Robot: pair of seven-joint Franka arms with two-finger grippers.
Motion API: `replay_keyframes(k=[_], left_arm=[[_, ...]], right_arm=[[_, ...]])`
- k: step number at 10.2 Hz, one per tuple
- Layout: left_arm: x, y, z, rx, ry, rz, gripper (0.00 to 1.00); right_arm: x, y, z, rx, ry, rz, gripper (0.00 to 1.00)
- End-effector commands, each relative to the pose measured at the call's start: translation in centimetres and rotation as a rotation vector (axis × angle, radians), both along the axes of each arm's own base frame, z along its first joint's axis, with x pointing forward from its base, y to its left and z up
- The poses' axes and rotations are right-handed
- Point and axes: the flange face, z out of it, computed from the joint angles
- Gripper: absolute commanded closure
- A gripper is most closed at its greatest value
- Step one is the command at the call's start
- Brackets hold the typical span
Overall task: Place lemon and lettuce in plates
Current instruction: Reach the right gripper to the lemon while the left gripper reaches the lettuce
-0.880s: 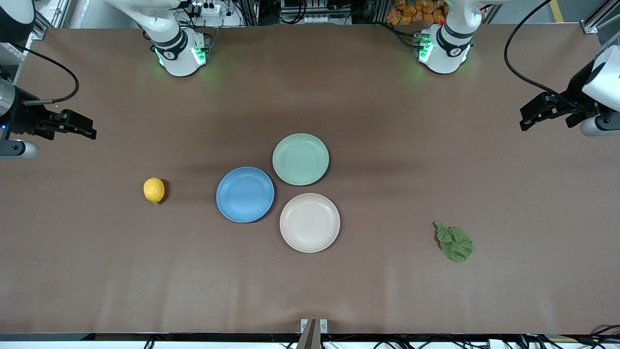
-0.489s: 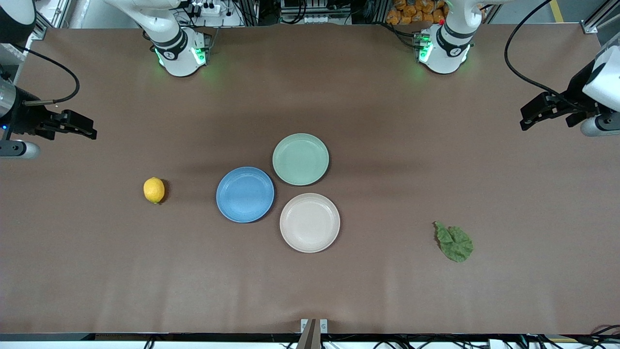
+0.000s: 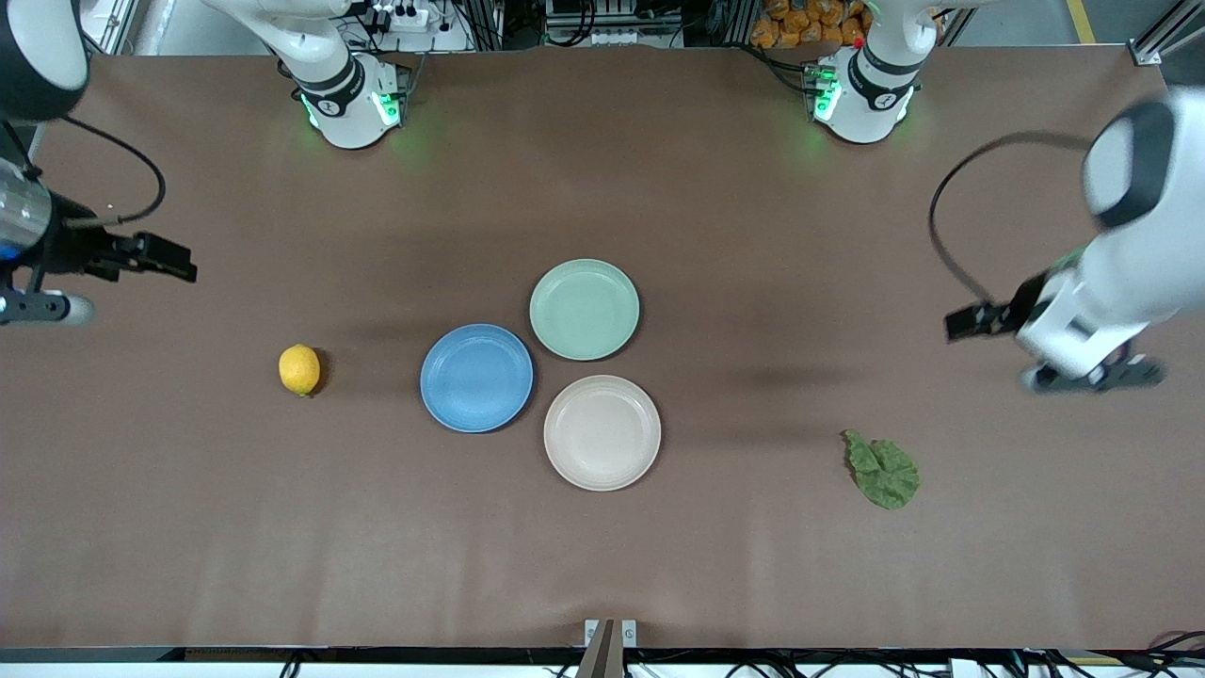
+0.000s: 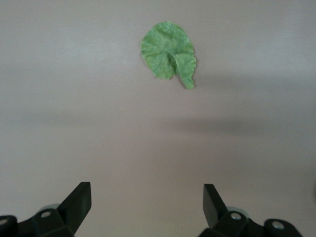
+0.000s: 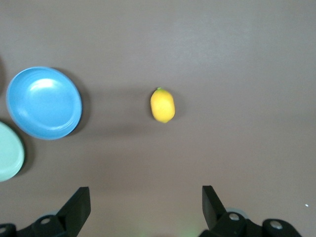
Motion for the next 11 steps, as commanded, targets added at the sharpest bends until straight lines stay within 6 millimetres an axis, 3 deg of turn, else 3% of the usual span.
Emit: replay_keyframes(k=[1,3,5,7,9,10,11], left_arm=[[2.9,0.0,-7.1,-0.016,-0.016,0.039,0.00],[4.9,-0.1,-13.0,-0.033,-0.065,0.044,0.00],[6.0,-1.8,-17.4,-0.056,-0.135,0.043,0.00],[6.6,-2.1,-21.2,-0.065,-0.183,0.045,0.00],[6.4,-2.3,-24.0,-0.063,-0.162,0.040,0.00],[6.3,-2.3,-24.4,-0.064,-0.163,0.033,0.00],[6.5,-2.2,-24.3,-0.063,-0.179,0.019,0.08]], right_arm=[[1.4,-2.2,-9.2,0.027,0.062,-0.032,0.00],[2.9,-3.1,-17.0,0.037,0.126,-0.042,0.00],[3.8,-3.3,-21.7,0.047,0.145,-0.046,0.00],[4.2,-4.1,-27.0,0.058,0.176,-0.062,0.00],[4.2,-4.0,-30.1,0.073,0.196,-0.068,0.00],[4.2,-3.9,-31.3,0.077,0.202,-0.070,0.00],[4.3,-3.8,-32.5,0.084,0.199,-0.073,0.00]])
